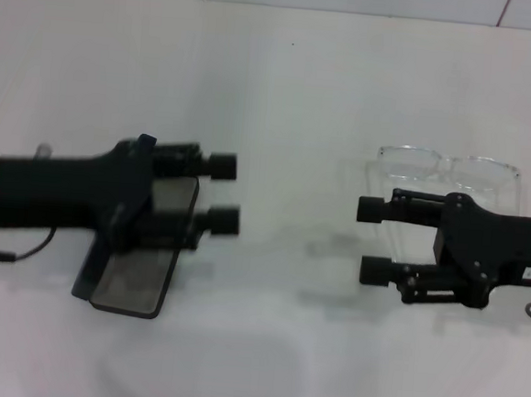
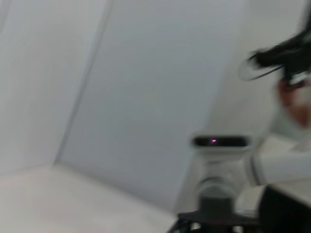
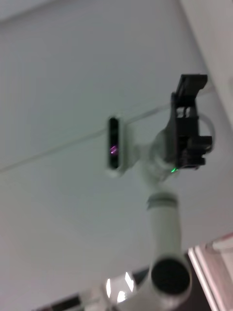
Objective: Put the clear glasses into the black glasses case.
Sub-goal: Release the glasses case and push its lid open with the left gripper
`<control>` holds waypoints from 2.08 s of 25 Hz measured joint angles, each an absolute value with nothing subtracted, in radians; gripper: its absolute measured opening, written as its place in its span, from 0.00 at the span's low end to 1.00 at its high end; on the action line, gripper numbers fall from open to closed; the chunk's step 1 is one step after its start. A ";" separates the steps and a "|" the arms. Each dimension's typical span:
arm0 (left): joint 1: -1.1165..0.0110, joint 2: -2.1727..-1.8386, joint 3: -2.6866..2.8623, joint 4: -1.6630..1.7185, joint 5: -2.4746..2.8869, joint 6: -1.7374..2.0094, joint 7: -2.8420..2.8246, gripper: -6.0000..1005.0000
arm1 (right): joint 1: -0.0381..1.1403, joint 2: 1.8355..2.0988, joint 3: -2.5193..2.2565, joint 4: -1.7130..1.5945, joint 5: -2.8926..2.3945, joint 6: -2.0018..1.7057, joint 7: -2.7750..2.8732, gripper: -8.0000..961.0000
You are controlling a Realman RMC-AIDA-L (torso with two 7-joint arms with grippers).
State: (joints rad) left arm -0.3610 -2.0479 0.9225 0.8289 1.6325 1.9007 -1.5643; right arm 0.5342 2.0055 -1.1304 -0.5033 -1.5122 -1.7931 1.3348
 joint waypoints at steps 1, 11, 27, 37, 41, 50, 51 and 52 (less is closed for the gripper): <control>-0.355 -2.062 0.924 0.904 1.653 1.875 -1.639 0.73 | 0.533 2.003 -1.130 -0.502 -1.512 -1.778 1.334 0.81; -0.250 -2.093 1.233 1.812 2.147 1.509 -2.502 0.72 | 0.466 1.981 -1.095 -0.500 -1.505 -1.751 1.302 0.81; -0.242 -2.092 1.687 1.933 2.823 1.525 -3.001 0.71 | 0.442 1.962 -1.000 -0.494 -1.511 -1.749 1.266 0.81; -0.260 -2.090 1.669 1.847 2.830 1.545 -3.002 0.69 | 0.435 1.967 -0.999 -0.494 -1.511 -1.747 1.259 0.81; -0.277 -2.086 1.665 1.791 2.832 1.556 -3.001 0.69 | 0.434 1.970 -0.999 -0.493 -1.511 -1.747 1.253 0.81; -0.292 -2.086 1.661 1.765 2.833 1.584 -2.961 0.55 | 0.426 1.976 -0.990 -0.466 -1.503 -1.748 1.230 0.81; -0.294 -2.086 1.661 1.765 2.834 1.584 -2.961 0.52 | 0.421 1.976 -0.981 -0.463 -1.502 -1.749 1.225 0.81; -0.295 -2.085 1.661 1.765 2.834 1.584 -2.961 0.49 | 0.416 1.977 -0.972 -0.460 -1.501 -1.752 1.221 0.81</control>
